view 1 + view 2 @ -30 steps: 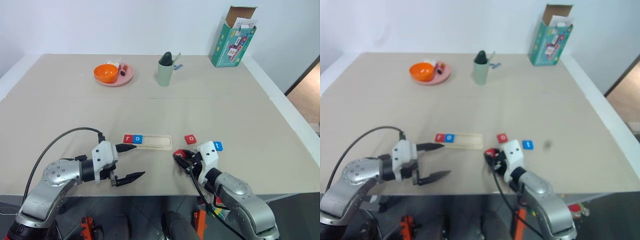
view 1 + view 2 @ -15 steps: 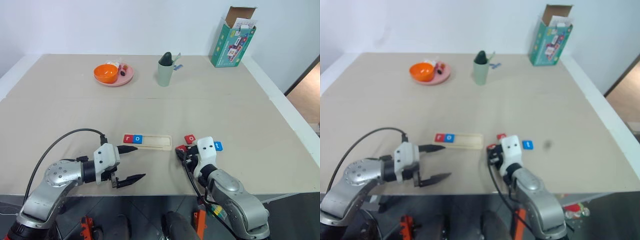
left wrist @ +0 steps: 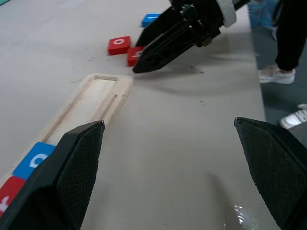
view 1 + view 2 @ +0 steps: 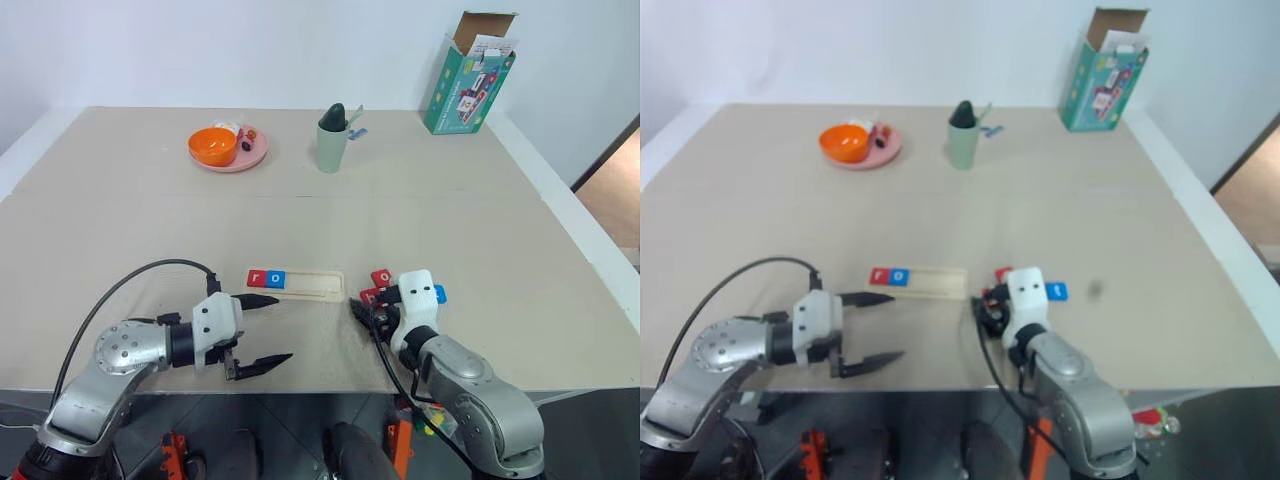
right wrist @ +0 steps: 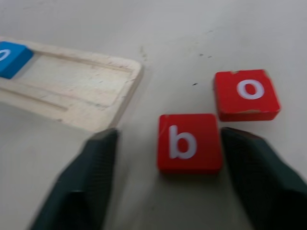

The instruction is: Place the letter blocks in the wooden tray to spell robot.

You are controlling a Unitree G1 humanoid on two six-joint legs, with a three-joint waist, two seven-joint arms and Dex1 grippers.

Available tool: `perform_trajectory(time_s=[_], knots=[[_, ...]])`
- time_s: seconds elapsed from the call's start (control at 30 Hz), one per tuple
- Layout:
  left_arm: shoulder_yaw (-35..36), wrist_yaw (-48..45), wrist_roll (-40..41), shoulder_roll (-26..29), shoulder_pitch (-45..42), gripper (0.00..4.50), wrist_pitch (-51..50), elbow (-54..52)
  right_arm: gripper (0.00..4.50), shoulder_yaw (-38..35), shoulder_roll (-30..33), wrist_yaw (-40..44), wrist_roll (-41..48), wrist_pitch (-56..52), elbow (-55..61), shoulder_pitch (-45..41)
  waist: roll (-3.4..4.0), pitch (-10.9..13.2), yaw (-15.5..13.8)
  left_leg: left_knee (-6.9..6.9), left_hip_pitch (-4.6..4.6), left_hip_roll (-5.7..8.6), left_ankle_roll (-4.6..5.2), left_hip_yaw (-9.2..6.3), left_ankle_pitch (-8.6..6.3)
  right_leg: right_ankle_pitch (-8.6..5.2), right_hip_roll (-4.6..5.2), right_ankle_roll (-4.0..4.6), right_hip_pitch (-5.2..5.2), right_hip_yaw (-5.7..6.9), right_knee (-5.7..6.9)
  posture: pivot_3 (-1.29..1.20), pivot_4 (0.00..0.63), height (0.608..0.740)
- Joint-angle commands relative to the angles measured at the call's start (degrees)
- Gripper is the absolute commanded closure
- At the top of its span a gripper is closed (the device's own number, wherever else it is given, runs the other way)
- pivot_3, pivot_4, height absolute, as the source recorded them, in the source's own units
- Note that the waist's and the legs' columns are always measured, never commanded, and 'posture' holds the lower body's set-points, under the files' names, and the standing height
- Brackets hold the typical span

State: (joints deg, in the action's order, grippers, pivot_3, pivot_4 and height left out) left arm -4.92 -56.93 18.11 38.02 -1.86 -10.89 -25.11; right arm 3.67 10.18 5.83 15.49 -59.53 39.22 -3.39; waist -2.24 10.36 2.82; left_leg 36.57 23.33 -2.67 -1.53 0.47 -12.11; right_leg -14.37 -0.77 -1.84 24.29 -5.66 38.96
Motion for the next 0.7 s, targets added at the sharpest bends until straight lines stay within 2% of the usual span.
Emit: perform_trajectory(time_s=[0.03,0.13,0.2,0.3,0.43,0.57,0.7], knots=[[-0.59,-0.48,-0.61,0.40,0.16,0.00,2.03,0.09,0.03,-0.50,0.68,-0.28,0.50,-2.78,3.45,-0.56,0.00,0.00,0.00,0.00,0.00,0.00,0.00,0.00,0.00,0.00,0.00,0.00,0.00,0.00,0.00,0.00,0.150,0.740],[-1.09,-0.46,-0.82,0.25,-0.31,0.00,2.47,0.45,0.03,-2.39,4.57,3.15,1.64,-3.18,5.31,-1.39,0.01,0.01,0.02,0.00,0.00,0.01,0.00,0.01,0.00,0.00,0.02,0.00,0.00,-0.02,-0.01,0.00,0.150,0.740],[-1.31,-0.54,-0.86,0.17,-0.81,0.00,2.79,1.06,0.03,-6.32,10.52,9.66,4.28,-1.12,4.00,-3.84,0.02,0.02,0.02,0.02,0.01,0.03,0.00,0.09,0.00,0.00,0.05,0.00,0.01,-0.05,-0.04,0.00,0.150,0.740],[-1.80,-0.91,-1.09,-0.06,-1.69,0.00,3.87,2.65,0.03,-10.07,21.91,24.22,8.54,5.97,-2.92,-8.84,0.07,0.08,0.02,0.05,0.02,0.07,0.01,0.20,0.01,0.01,0.07,-0.03,0.01,-0.13,-0.10,0.00,0.150,0.740],[-2.80,-1.23,-1.93,-0.88,-3.06,0.00,5.63,4.88,0.03,-5.53,32.57,45.54,9.65,20.43,-14.13,-13.30,0.01,0.06,0.06,0.00,-0.06,0.04,0.04,0.19,-0.01,0.02,0.02,-0.03,-0.06,-0.09,-0.17,0.00,0.150,0.740],[-3.70,-0.26,-2.79,-2.09,-3.11,0.00,6.54,5.55,0.03,0.78,33.71,62.58,8.09,35.26,-27.56,-19.00,0.02,0.07,0.18,-0.04,-0.05,-0.04,0.28,0.17,-0.15,0.13,-0.13,-0.28,-0.04,-0.09,-0.18,0.00,0.150,0.740],[-3.71,0.51,-3.25,-2.29,-2.18,0.00,7.14,5.52,0.03,6.33,32.96,72.89,2.99,49.26,-41.28,-25.35,0.07,0.09,0.20,-0.04,-0.03,-0.04,0.31,0.17,-0.19,0.10,-0.11,-0.31,-0.03,-0.09,-0.18,0.00,0.150,0.740]])
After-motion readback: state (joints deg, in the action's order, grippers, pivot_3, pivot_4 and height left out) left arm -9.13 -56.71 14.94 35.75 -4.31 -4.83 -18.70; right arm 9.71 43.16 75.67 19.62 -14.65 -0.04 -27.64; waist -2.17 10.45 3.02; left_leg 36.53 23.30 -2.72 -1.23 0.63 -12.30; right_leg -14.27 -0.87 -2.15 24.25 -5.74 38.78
